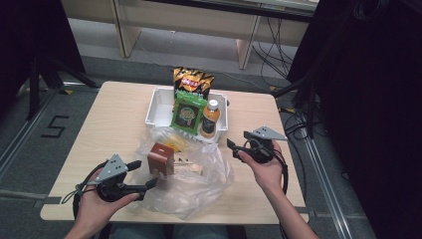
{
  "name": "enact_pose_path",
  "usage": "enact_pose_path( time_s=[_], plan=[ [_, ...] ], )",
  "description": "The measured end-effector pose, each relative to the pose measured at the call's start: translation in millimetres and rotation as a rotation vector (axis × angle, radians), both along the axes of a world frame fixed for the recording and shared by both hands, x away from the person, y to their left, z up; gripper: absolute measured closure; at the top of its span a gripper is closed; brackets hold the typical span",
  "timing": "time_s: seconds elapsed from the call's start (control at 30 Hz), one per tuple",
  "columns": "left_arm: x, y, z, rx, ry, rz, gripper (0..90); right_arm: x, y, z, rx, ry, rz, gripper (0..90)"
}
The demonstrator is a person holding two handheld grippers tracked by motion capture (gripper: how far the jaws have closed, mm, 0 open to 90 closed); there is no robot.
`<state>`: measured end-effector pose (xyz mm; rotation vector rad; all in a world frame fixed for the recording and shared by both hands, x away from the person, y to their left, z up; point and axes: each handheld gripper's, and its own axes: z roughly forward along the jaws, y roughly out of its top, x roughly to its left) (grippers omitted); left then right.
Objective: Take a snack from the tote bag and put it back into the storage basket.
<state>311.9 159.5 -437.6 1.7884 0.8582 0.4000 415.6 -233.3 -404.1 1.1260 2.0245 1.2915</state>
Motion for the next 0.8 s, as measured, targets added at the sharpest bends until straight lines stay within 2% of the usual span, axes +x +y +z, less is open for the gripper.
enact_pose_path(
  time_s=[0.03, 0.07, 0.1, 0.13, 0.17, 0.2, 0.23, 0.27, 0.3, 0.33, 0.4, 0.5, 0.57, 0.63, 0.67, 0.8],
  plan=[
    [-0.4, -1.4, -0.1, -0.004, -0.001, -0.008, 19.4, -3.2, 1.0, 1.4, 0.022, 0.039, -0.014, 31.1],
    [-0.7, -2.4, -0.1, -0.008, -0.001, -0.013, 19.5, -2.0, -0.3, 0.5, 0.008, 0.009, -0.007, 32.7],
    [-0.7, -3.2, 0.4, -0.006, -0.007, -0.015, 19.6, -3.0, 0.8, 0.5, 0.021, 0.027, -0.01, 33.3],
    [-0.1, -4.5, 0.4, -0.015, -0.007, -0.016, 19.6, -5.0, 1.5, 0.9, 0.021, 0.03, -0.025, 34.1],
    [-0.2, -4.7, 1.3, -0.001, -0.005, -0.005, 19.6, -5.2, 2.2, 0.6, 0.036, 0.02, -0.031, 34.3],
    [0.0, -5.6, 1.5, -0.007, -0.006, 0.0, 19.6, -7.0, 2.7, 1.4, 0.044, 0.044, -0.04, 34.7],
    [1.0, -5.9, 1.9, -0.007, -0.016, 0.005, 19.5, -5.0, 0.7, 1.3, 0.026, 0.031, -0.016, 35.4],
    [1.6, -6.2, 2.8, -0.007, -0.024, 0.006, 19.4, -6.9, 2.8, 1.9, 0.036, 0.055, -0.033, 35.5],
    [1.4, -7.6, 2.9, -0.025, -0.017, 0.016, 19.3, -6.9, 3.2, 1.4, 0.034, 0.054, -0.032, 35.5],
    [0.8, -8.0, 4.0, -0.017, -0.016, 0.025, 19.3, -5.3, 1.9, 0.8, 0.013, 0.03, -0.022, 35.4],
    [0.4, -10.1, 5.1, -0.011, -0.026, 0.024, 19.3, -6.6, 4.4, -0.1, 0.031, 0.063, -0.03, 35.0],
    [1.9, -10.7, 5.3, -0.013, -0.037, 0.027, 19.0, -6.5, 4.9, -2.1, 0.04, 0.053, -0.022, 34.8],
    [2.1, -10.8, 5.3, -0.01, -0.033, 0.039, 18.7, -5.3, 0.8, -0.6, 0.014, 0.026, -0.01, 34.8],
    [2.5, -10.6, 4.5, -0.007, -0.035, 0.043, 18.2, -7.9, 3.1, 0.3, 0.049, 0.065, -0.032, 34.9],
    [2.8, -10.7, 4.0, -0.011, -0.035, 0.047, 17.8, -7.3, 1.2, 0.7, 0.03, 0.047, -0.028, 34.8],
    [3.5, -12.3, 6.3, -0.021, -0.047, 0.062, 16.7, -8.5, 1.6, 0.6, 0.055, 0.052, -0.036, 34.9]
  ],
)
